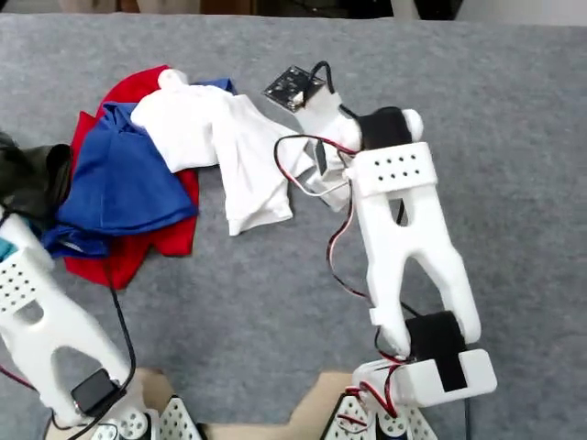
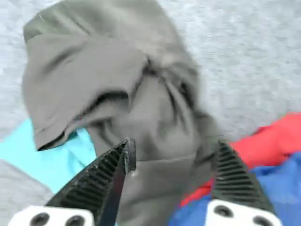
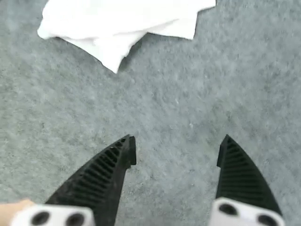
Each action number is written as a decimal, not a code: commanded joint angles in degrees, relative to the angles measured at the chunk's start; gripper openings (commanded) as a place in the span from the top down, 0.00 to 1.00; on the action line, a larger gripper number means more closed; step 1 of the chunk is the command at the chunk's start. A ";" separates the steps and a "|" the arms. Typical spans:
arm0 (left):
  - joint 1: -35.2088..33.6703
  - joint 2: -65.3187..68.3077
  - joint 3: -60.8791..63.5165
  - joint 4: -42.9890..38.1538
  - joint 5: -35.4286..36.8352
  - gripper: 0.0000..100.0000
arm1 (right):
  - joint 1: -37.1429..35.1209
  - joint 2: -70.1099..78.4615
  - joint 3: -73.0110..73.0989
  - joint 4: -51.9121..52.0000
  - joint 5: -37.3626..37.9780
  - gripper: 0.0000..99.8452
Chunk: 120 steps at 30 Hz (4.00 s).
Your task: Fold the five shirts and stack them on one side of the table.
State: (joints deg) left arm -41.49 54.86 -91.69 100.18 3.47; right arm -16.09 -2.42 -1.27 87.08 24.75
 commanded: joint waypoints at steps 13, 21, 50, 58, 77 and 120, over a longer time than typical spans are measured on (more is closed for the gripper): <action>23.21 -0.04 16.09 -0.79 2.99 0.70 | -1.19 12.62 -8.66 -1.58 -0.35 0.71; 20.84 14.99 17.49 -18.20 3.08 0.86 | -0.84 14.02 -10.68 -1.49 -0.35 0.71; -12.75 7.52 -4.04 -31.65 3.52 0.97 | -0.57 14.29 -10.77 -2.11 -0.35 0.71; -1.67 4.62 -4.13 -11.34 10.02 0.76 | -0.57 14.29 -10.77 -2.11 -0.35 0.71; 18.64 -5.93 34.90 0.62 2.64 0.75 | -0.31 14.37 -10.51 -2.11 -0.35 0.71; 10.99 -5.23 29.54 0.70 4.57 0.75 | -17.63 72.22 -73.71 0.79 -7.65 0.79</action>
State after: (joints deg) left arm -29.71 53.54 -61.71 100.18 7.60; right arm -34.02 63.69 -60.53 83.21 17.45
